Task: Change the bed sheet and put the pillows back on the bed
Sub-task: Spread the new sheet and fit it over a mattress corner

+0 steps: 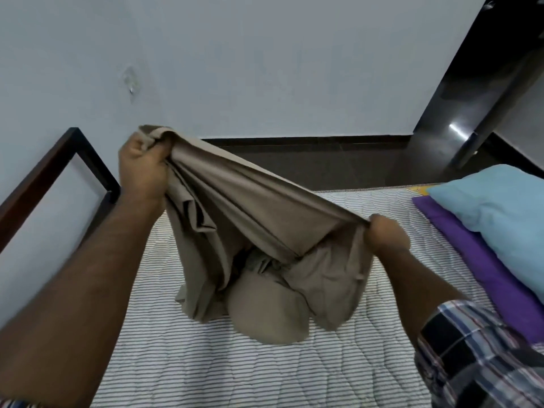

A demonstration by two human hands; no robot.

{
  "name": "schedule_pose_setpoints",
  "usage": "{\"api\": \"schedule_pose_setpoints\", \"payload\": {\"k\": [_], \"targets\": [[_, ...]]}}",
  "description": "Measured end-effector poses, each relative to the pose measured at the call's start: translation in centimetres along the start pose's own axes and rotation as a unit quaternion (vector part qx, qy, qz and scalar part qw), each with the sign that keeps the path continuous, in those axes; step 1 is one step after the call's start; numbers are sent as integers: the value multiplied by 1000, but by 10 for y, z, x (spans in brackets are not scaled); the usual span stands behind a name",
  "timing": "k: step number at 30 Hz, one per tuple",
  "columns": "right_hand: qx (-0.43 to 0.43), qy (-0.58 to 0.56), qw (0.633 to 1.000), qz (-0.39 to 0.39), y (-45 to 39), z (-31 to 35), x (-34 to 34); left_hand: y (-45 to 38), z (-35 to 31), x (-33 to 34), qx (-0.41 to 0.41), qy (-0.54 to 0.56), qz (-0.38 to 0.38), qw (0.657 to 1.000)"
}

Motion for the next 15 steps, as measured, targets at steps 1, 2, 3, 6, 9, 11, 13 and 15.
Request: {"api": "schedule_pose_setpoints", "payload": {"k": [1, 2, 3, 6, 9, 11, 13, 15], "targets": [[7, 6, 1000, -16, -9, -2, -15, -3, 4, -7, -1, -2, -15, 1000], [3, -8, 999, -39, -15, 0, -34, -4, 6, -12, -3, -9, -24, 1000], [-15, -54, 995, -82, -20, 6, -61, -7, 10, -16, -3, -11, -35, 999], [-57, -278, 901, -328, -15, 43, -169, -16, 18, -24, 1, -35, -74, 997], [-185, -369, 758, -504, 4, 78, -221, -28, 22, -26, 8, -62, -90, 994], [-260, -239, 858, -372, 1, 97, -183, -28, 18, -21, 12, -78, -90, 993], [-255, -19, 962, -99, -12, 98, -112, -29, 16, -21, 15, -94, -95, 991], [-230, -29, 970, -74, -17, 86, -104, -27, 14, -22, 10, -99, -95, 990]]}}
Point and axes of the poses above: each hand's wrist, its own y-axis away from the middle knuckle, its own x-axis out of the palm, z = x × y, the point moved 3 cm from there along -y, towards the middle knuckle, and after that the axes turned 5 degrees about z, right-handed, at the moved point
